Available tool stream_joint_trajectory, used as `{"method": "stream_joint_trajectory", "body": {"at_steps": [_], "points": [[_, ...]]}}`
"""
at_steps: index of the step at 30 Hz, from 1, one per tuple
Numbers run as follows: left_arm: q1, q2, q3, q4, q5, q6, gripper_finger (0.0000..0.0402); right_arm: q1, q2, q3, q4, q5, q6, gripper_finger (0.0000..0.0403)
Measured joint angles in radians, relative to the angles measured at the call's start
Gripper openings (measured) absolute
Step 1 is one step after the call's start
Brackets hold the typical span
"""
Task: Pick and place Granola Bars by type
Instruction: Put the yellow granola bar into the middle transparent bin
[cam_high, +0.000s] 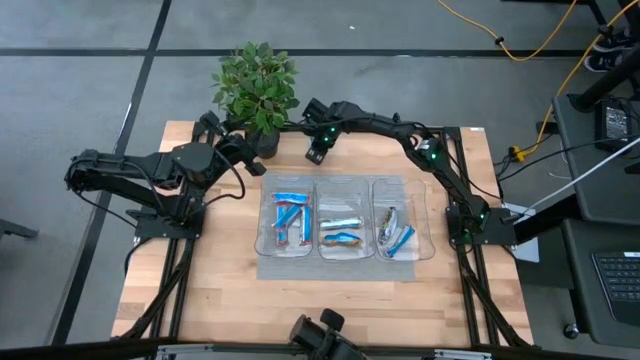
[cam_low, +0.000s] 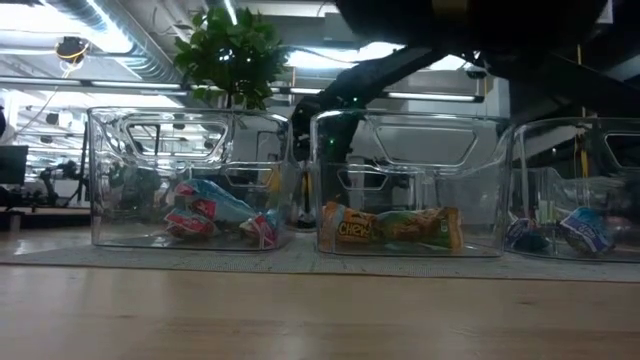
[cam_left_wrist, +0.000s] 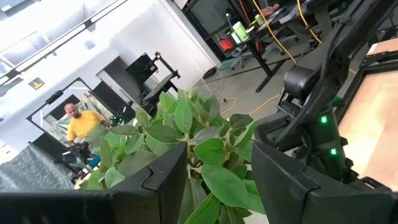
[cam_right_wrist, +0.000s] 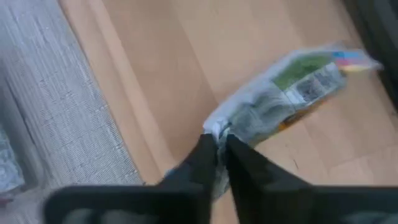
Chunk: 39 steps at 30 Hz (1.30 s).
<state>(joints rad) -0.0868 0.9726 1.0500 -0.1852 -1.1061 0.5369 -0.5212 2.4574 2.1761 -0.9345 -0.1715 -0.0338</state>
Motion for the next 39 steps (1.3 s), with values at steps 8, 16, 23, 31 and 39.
{"method": "stream_joint_trajectory", "body": {"at_steps": [8, 16, 23, 31, 39], "points": [[-0.001, 0.0, 0.0, 0.0, 0.0, 0.0, 0.0169, 0.0, -0.002, 0.057, -0.087, 0.0, -0.028, 0.0008], [-0.005, 0.0, 0.0, -0.01, 0.0, 0.0, 0.0169, 0.0, -0.024, 0.173, -0.23, 0.066, -0.083, 0.0005], [-0.005, 0.0, 0.0, -0.012, 0.0, 0.0, 0.0169, 0.0, -0.122, 0.159, -0.33, 0.106, -0.097, 0.0004], [-0.005, 0.0, 0.0, -0.011, 0.0, 0.0, 0.0169, 0.0, -0.243, 0.159, -0.403, 0.152, -0.101, 0.0002], [-0.005, 0.0, 0.0, -0.011, 0.0, 0.0, 0.0169, 0.023, -0.371, 0.159, -0.496, 0.156, -0.051, 0.0002]]}}
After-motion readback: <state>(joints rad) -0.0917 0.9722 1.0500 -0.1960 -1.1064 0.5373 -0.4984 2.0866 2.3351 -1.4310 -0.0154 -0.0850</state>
